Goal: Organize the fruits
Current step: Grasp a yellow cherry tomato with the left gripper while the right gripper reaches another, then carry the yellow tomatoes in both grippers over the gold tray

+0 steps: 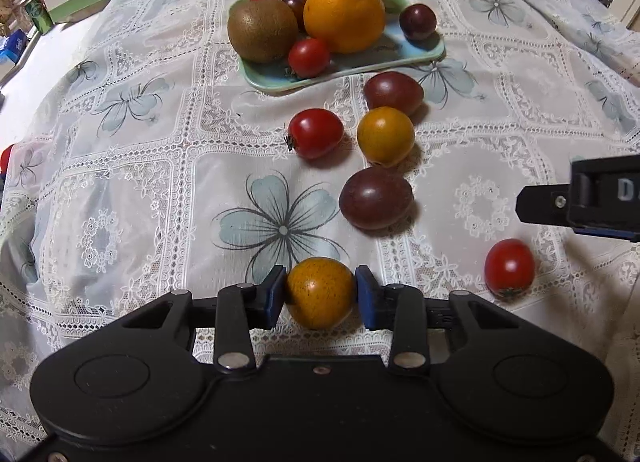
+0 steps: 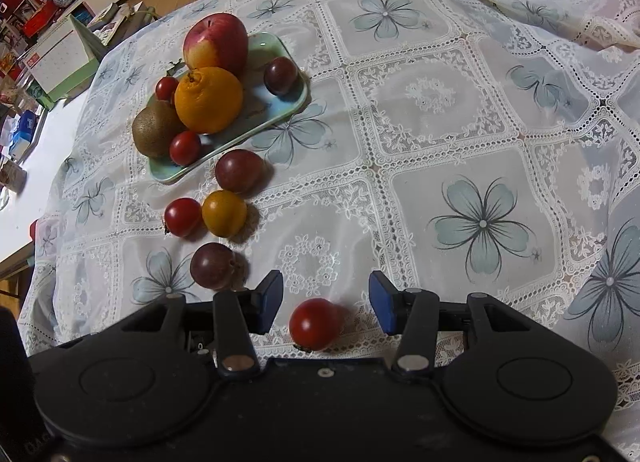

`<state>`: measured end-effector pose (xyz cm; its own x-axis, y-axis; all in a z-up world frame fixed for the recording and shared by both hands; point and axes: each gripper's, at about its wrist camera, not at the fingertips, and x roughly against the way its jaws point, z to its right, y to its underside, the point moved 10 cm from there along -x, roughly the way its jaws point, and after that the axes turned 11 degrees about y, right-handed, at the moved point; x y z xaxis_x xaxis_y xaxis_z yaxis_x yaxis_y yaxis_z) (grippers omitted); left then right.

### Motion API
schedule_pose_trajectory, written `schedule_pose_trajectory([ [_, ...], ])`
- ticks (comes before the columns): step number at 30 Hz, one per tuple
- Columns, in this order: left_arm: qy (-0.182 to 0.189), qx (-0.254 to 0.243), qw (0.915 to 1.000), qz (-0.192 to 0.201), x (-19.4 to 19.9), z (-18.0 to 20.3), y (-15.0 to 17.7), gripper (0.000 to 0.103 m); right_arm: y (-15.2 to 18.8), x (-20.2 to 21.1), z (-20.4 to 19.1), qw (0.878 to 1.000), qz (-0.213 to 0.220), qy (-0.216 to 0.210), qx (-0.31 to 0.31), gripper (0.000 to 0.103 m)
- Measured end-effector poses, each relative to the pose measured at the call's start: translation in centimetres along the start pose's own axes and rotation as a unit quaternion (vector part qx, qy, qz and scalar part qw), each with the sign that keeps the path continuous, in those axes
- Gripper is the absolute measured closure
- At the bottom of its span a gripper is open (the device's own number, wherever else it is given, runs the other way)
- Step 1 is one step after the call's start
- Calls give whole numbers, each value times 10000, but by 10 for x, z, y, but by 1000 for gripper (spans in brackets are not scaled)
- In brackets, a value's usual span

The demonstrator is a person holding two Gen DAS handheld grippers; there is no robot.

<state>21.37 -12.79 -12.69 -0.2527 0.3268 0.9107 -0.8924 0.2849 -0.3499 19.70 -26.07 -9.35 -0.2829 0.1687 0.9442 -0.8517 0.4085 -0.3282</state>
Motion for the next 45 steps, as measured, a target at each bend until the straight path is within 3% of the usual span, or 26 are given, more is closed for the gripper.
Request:
schedule_pose_trajectory([
  [7,-203,241,9994,158,27,-26,-4,58,-7,-8,-6,9998,-143,85,-109,53],
  [16,-390,381,9978,378,58,-60,5,57,-24,-15,-61,9996,-161,-221,118,53],
  [22,-282,435,9979,382,65,-70,17,57,-43,-32,-87,9999,56,30,138,53],
  [28,-190,450,9981,379,65,-71,23,57,-38,-59,-95,9992,-351,162,141,51],
  [31,-146,478,9981,371,67,-71,29,57,-37,-64,-96,9993,-259,236,97,52],
  [33,-139,486,9979,393,71,-71,32,57,-38,-61,-97,9995,-88,293,120,66],
  [37,-130,502,9976,466,82,-72,40,57,-35,-51,-97,9986,55,345,386,66],
  [45,-178,623,9956,677,113,-79,61,57,-16,16,-71,9985,380,-193,331,66],
])
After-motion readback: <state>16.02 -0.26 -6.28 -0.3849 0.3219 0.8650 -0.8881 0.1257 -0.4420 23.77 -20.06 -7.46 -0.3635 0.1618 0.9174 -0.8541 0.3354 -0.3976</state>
